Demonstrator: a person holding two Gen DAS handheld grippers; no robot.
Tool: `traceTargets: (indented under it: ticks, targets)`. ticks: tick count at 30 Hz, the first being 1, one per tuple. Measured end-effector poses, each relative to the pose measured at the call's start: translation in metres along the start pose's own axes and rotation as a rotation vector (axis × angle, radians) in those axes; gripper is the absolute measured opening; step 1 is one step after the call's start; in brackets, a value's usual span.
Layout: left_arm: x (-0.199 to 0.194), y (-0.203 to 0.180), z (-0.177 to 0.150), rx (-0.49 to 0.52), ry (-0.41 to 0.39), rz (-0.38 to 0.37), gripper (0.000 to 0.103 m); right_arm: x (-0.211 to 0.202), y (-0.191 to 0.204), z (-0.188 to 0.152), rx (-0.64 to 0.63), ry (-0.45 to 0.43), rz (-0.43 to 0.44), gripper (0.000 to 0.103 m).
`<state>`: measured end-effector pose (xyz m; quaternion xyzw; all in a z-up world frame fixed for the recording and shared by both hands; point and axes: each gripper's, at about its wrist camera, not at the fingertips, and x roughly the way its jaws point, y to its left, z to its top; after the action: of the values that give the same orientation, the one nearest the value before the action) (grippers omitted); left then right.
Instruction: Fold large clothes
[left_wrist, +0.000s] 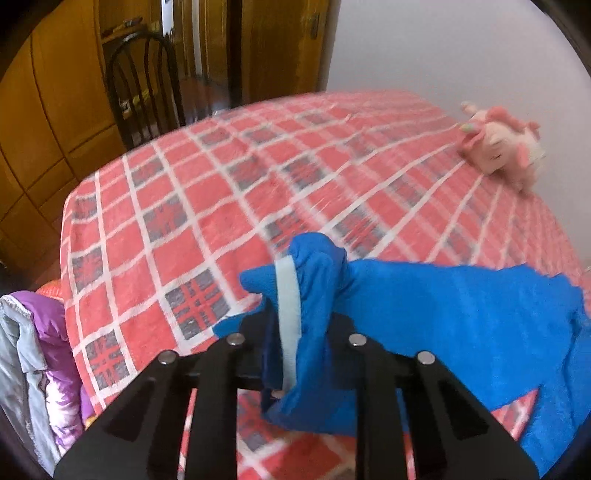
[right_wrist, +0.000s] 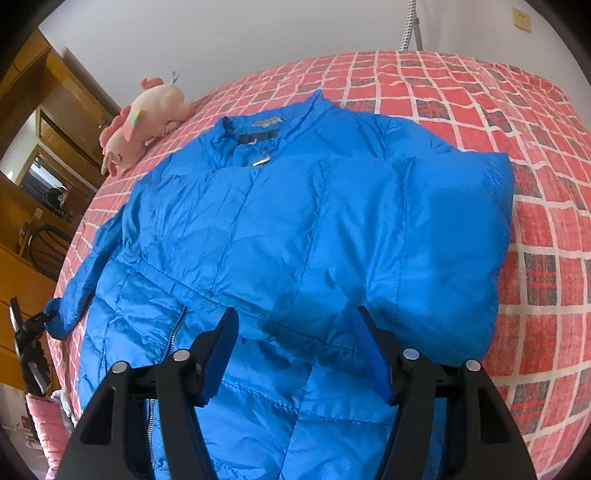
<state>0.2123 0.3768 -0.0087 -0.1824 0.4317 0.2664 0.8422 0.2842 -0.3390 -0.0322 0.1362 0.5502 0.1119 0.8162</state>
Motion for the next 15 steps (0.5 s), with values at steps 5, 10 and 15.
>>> traceTargets:
  ticks: [5,10,15]
  targets:
    - [-0.043,-0.039,0.003,0.047,-0.101,-0.091,0.016,0.000,-0.001,0.000,0.008,-0.001,-0.001,0.064]
    - [-0.084,-0.108,-0.002,0.151,-0.156,-0.236,0.016,-0.001,-0.002,0.000,0.007,-0.002,-0.001,0.064]
    - [-0.108,-0.204,-0.024,0.313,-0.159,-0.392,0.016,-0.004,-0.004,0.001,0.008,-0.015,-0.005,0.064]
